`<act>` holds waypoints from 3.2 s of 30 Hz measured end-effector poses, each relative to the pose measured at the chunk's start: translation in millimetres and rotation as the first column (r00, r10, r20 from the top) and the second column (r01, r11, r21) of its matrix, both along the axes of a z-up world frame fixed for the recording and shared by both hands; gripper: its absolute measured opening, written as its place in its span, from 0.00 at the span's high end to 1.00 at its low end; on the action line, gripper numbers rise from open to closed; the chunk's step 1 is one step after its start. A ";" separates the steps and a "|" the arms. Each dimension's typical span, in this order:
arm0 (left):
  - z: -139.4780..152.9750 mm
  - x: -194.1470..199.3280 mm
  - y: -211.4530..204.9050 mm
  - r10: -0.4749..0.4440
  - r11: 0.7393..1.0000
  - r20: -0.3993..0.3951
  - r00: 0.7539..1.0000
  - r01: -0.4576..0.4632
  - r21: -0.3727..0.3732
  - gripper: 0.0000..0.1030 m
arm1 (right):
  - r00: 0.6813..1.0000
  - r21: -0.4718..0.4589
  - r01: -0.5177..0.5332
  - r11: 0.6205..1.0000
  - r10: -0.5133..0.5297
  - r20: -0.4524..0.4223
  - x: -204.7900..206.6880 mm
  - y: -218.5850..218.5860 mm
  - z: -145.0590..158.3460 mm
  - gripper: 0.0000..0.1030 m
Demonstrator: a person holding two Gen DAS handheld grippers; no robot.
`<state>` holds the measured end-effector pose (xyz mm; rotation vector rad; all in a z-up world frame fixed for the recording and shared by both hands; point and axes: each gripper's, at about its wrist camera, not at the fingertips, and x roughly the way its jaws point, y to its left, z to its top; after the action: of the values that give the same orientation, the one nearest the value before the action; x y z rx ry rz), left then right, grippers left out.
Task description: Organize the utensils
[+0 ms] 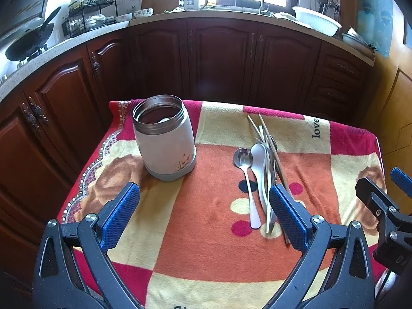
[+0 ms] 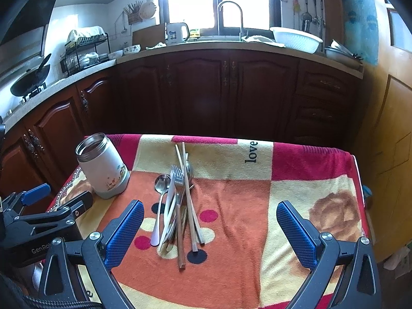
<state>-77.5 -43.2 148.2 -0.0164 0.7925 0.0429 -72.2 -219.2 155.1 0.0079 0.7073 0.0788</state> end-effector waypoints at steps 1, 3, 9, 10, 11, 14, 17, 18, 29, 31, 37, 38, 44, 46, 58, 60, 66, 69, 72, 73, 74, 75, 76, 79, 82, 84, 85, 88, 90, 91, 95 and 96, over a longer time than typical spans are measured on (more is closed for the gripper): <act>0.0 0.0 0.0 0.001 1.000 0.000 1.000 -0.001 0.000 0.02 | 1.000 -0.002 -0.001 1.000 0.001 0.000 0.3 0.4 -0.2 0.00; -0.3 0.5 0.3 0.001 1.000 -0.002 1.000 -0.001 -0.001 0.02 | 1.000 -0.001 -0.006 1.000 0.006 -0.002 1.0 1.1 -0.3 0.00; -0.5 2.4 0.7 0.003 1.000 -0.005 1.000 -0.003 -0.005 0.02 | 1.000 -0.006 -0.013 1.000 0.013 0.002 2.4 2.7 -0.7 0.00; -0.4 2.9 1.2 0.002 1.000 -0.006 1.000 -0.003 -0.005 0.02 | 1.000 -0.003 -0.013 1.000 0.013 0.001 2.5 2.4 -0.9 0.00; -0.3 3.1 1.3 0.002 1.000 -0.005 1.000 -0.002 -0.006 0.02 | 1.000 -0.007 -0.012 1.000 0.012 0.000 3.0 2.6 -1.2 0.00; -0.7 3.9 0.9 0.005 1.000 -0.006 1.000 -0.005 -0.011 0.02 | 1.000 -0.014 -0.010 1.000 0.010 -0.008 4.3 2.8 -2.1 0.00; -2.6 5.6 0.6 0.004 1.000 -0.015 1.000 -0.004 -0.021 0.02 | 1.000 -0.015 -0.009 1.000 0.009 -0.011 4.7 3.0 -2.8 0.00; -3.3 5.9 0.9 0.003 1.000 -0.015 1.000 -0.004 -0.023 0.02 | 1.000 -0.016 -0.008 1.000 0.008 -0.012 5.0 2.8 -3.3 0.00; -17.5 12.3 4.6 -0.005 0.997 -0.055 0.998 0.001 -0.073 0.02 | 0.999 -0.006 -0.007 1.000 0.007 -0.040 11.3 -0.1 -13.0 0.00; -21.5 14.5 4.6 -0.008 0.997 -0.066 0.998 0.002 -0.080 0.02 | 0.999 -0.003 -0.007 1.000 0.007 -0.045 13.9 -0.7 -15.9 0.00; -33.7 24.9 8.3 -0.040 0.990 -0.075 0.996 0.029 -0.137 0.02 | 0.997 0.039 -0.036 0.999 0.039 -0.071 29.1 -9.3 -32.1 0.06; -35.9 28.2 8.9 -0.050 0.988 -0.080 0.996 0.038 -0.151 0.02 | 0.995 0.053 -0.047 0.997 0.051 -0.083 33.3 -11.8 -35.5 0.08; -54.2 54.5 6.9 -0.098 0.976 -0.133 0.986 0.069 -0.208 0.20 | 0.986 0.145 -0.090 0.985 0.109 -0.130 65.1 -20.9 -54.1 0.35; -62.6 65.3 3.0 -0.120 0.973 -0.165 0.979 0.083 -0.216 0.22 | 0.979 0.183 -0.112 0.977 0.140 -0.147 76.5 -20.1 -60.1 0.46; -95.4 111.9 -7.3 -0.113 0.983 -0.252 0.961 0.070 -0.172 0.32 | 0.932 0.235 -0.210 0.949 0.267 -0.245 136.9 0.3 -97.7 0.62; -98.6 116.1 -6.6 -0.104 0.984 -0.259 0.960 0.061 -0.169 0.32 | 0.927 0.239 -0.209 0.948 0.270 -0.262 145.4 2.4 -103.9 0.65; -105.3 128.3 -8.2 -0.098 0.985 -0.276 0.956 0.053 -0.167 0.32 | 0.903 0.271 -0.212 0.939 0.294 -0.312 165.1 6.2 -125.0 0.81; -107.9 131.7 -9.5 -0.099 0.985 -0.283 0.954 0.053 -0.164 0.32 | 0.901 0.326 -0.215 0.921 0.316 -0.298 165.8 3.2 -127.2 0.92; -109.8 134.4 -12.3 -0.097 0.986 -0.288 0.953 0.053 -0.158 0.32 | 0.908 0.325 -0.225 0.919 0.318 -0.273 160.8 0.3 -121.1 0.94; -110.3 135.1 -12.4 -0.096 0.986 -0.289 0.953 0.052 -0.157 0.32 | 0.911 0.328 -0.227 0.917 0.319 -0.262 158.3 -2.5 -118.6 0.94; -110.9 136.0 -13.1 -0.095 0.986 -0.289 0.953 0.051 -0.157 0.32 | 0.915 0.331 -0.224 0.917 0.315 -0.253 155.7 -6.2 -116.2 0.94; -111.5 136.6 -14.1 -0.095 0.986 -0.289 0.953 0.051 -0.157 0.32 | 0.920 0.335 -0.213 0.918 0.304 -0.249 153.1 -11.1 -114.4 0.94; -111.6 136.9 -14.0 -0.095 0.986 -0.289 0.953 0.050 -0.157 0.32 | 0.924 0.343 -0.201 0.918 0.293 -0.244 150.9 -16.3 -113.1 0.94; -113.4 140.1 -15.7 -0.097 0.986 -0.292 0.952 0.051 -0.159 0.32 | 0.932 0.345 -0.173 0.922 0.266 -0.244 145.1 -30.8 -111.5 0.94; -114.1 144.9 -18.9 -0.094 0.987 -0.286 0.954 0.052 -0.152 0.32 | 0.936 0.345 -0.142 0.928 0.239 -0.259 140.1 -45.5 -114.1 0.94; -114.7 151.0 -20.5 -0.095 0.985 -0.278 0.956 0.051 -0.162 0.32 | 0.937 0.344 -0.124 0.931 0.224 -0.267 139.1 -51.4 -116.4 0.94; -115.6 154.5 -22.1 -0.098 0.985 -0.275 0.957 0.053 -0.165 0.32 | 0.937 0.345 -0.119 0.931 0.220 -0.271 139.1 -52.8 -117.4 0.94; -119.5 164.3 -24.5 -0.100 0.987 -0.277 0.956 0.060 -0.146 0.32 | 0.935 0.350 -0.118 0.929 0.223 -0.277 138.0 -56.0 -119.9 0.94; -122.0 171.9 -25.2 -0.116 0.986 -0.275 0.954 0.077 -0.147 0.33 | 0.933 0.350 -0.121 0.929 0.227 -0.279 137.5 -57.6 -120.9 0.94; -123.0 175.4 -25.5 -0.120 0.986 -0.276 0.954 0.083 -0.143 0.34 | 0.933 0.352 -0.120 0.928 0.227 -0.280 138.3 -56.9 -121.6 0.94; -126.9 186.3 -25.4 -0.151 0.982 -0.269 0.951 0.114 -0.148 0.48 | 0.930 0.369 -0.110 0.923 0.227 -0.289 140.0 -61.7 -126.1 0.94; -127.0 188.5 -26.8 -0.166 0.980 -0.262 0.951 0.130 -0.151 0.48 | 0.929 0.374 -0.109 0.921 0.229 -0.292 140.9 -62.4 -127.3 0.94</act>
<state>111.0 -70.0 21.2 -0.0775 1.0711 -0.1537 68.7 -281.5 27.7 0.3108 1.0235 0.3809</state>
